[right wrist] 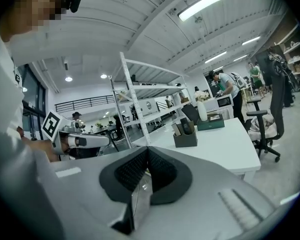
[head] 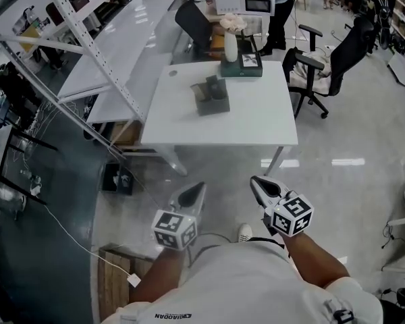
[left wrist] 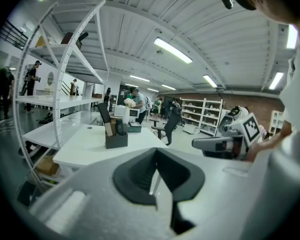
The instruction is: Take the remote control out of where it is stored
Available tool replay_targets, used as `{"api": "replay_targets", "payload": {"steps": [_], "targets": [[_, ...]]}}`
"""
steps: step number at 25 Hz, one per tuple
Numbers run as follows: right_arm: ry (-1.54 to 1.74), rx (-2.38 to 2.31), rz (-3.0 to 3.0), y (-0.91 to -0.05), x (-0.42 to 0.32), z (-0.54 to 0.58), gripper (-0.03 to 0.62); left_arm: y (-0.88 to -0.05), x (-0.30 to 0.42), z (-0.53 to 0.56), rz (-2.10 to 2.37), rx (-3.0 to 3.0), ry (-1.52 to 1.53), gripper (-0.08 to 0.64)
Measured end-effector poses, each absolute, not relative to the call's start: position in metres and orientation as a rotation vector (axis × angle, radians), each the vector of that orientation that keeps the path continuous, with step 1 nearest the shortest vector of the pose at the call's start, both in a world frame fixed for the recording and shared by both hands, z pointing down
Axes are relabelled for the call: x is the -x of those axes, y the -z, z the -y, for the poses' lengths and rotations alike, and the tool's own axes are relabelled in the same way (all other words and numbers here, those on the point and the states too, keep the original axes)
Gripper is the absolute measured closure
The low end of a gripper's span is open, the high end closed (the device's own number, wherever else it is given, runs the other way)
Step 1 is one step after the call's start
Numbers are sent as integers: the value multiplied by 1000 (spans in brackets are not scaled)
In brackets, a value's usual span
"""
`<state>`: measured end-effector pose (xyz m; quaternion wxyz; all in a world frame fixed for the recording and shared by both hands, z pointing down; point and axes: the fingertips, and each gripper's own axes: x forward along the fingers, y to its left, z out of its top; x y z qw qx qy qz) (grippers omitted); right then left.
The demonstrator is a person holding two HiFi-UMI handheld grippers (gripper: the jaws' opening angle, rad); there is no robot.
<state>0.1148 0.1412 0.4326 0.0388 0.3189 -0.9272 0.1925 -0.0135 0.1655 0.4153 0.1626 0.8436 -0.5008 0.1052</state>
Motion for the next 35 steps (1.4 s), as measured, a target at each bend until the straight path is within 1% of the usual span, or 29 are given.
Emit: {"api": "replay_targets", "payload": {"steps": [6,11,19,29,35], "targets": [[-600,-934,2845,-441,-135,-116,586,-417,-10,-139,1393,-2350,-202,557],[-607,-919,2854,-439,-146,-102,586,-414,-20,-132,1413,-2346,-222,557],[-595,-853,2860,-442,-143,-94,586,-422,-19,-126,1434,-2322,-232,557],[-603,-908,2820,-453,-154,-69,586,-420,-31,-88,1402,-2381,-245,557],[-587,-903,2820,-452,-145,-53,586,-422,-25,-70,1409,-2393,-253,557]]}}
